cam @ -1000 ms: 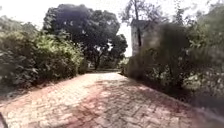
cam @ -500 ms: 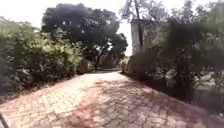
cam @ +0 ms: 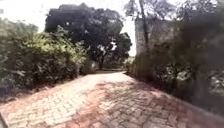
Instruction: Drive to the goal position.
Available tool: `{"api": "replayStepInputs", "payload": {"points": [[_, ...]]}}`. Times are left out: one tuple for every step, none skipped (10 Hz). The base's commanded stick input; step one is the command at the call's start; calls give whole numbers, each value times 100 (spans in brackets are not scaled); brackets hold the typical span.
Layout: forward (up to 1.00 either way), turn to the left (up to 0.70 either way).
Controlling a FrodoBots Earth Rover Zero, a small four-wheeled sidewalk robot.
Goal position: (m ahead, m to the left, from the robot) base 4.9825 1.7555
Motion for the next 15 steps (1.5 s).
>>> {"api": "replayStepInputs", "payload": {"points": [[70, 0], [70, 0], [70, 0], [70, 0], [70, 0], [70, 0], [70, 0], [70, 0], [70, 0], [70, 0], [70, 0], [70, 0], [70, 0], [70, 0], [70, 0]]}}
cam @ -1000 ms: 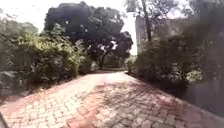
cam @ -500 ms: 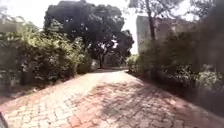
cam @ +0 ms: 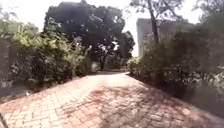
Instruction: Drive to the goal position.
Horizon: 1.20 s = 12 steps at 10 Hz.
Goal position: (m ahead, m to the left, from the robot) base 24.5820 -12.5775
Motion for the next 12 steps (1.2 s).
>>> {"api": "replayStepInputs", "payload": {"points": [[70, 0], [70, 0], [70, 0], [70, 0], [70, 0], [70, 0], [70, 0], [70, 0], [70, 0], [70, 0], [70, 0], [70, 0]]}}
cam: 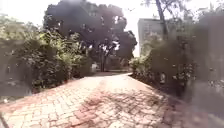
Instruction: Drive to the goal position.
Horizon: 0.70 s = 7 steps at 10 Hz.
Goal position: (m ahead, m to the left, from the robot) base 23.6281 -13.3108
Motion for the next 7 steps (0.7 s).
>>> {"api": "replayStepInputs", "payload": {"points": [[70, 0], [70, 0], [70, 0], [70, 0], [70, 0], [70, 0], [70, 0]]}}
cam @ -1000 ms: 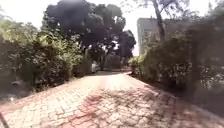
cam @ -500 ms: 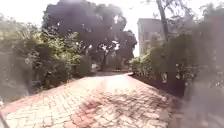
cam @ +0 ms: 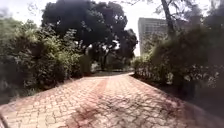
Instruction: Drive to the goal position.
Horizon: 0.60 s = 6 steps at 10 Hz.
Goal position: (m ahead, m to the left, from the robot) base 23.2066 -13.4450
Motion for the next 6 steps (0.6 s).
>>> {"api": "replayStepInputs", "payload": {"points": [[70, 0], [70, 0], [70, 0], [70, 0], [70, 0], [70, 0]]}}
